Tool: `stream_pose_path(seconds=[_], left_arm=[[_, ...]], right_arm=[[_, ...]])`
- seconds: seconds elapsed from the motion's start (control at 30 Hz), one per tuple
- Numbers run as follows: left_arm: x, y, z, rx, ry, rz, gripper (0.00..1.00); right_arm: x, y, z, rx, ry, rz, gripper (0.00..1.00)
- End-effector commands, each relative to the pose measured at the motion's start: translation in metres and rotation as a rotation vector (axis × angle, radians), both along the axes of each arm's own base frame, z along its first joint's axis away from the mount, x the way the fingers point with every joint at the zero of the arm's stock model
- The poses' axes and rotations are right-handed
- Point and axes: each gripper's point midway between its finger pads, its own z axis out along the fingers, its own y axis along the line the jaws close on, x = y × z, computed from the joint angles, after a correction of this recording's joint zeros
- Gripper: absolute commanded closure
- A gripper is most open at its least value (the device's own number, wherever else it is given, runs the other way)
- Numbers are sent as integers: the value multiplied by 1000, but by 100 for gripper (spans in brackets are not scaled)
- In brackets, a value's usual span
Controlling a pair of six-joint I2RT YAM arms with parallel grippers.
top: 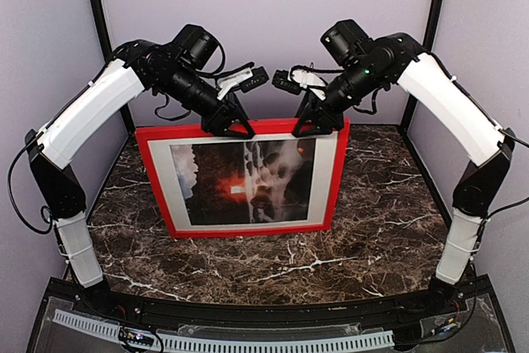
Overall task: Put the photo into the frame
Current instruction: Pass from the left arm to the right, then place the photo frame at the center of the board.
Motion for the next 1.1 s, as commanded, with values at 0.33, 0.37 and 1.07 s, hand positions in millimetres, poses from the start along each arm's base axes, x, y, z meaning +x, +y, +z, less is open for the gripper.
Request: stream_pose_path(seconds=[0.33, 0.37, 1.07], left_arm=[[59, 62, 109, -184, -500, 498, 5], [61, 68, 113, -195, -522, 527, 3], [80, 101, 13, -233, -331, 910, 1]], right_arm=[[21, -9, 21, 110, -10, -173, 100], [26, -11, 20, 118, 3, -195, 100], [145, -70, -22, 622, 530, -910, 100]])
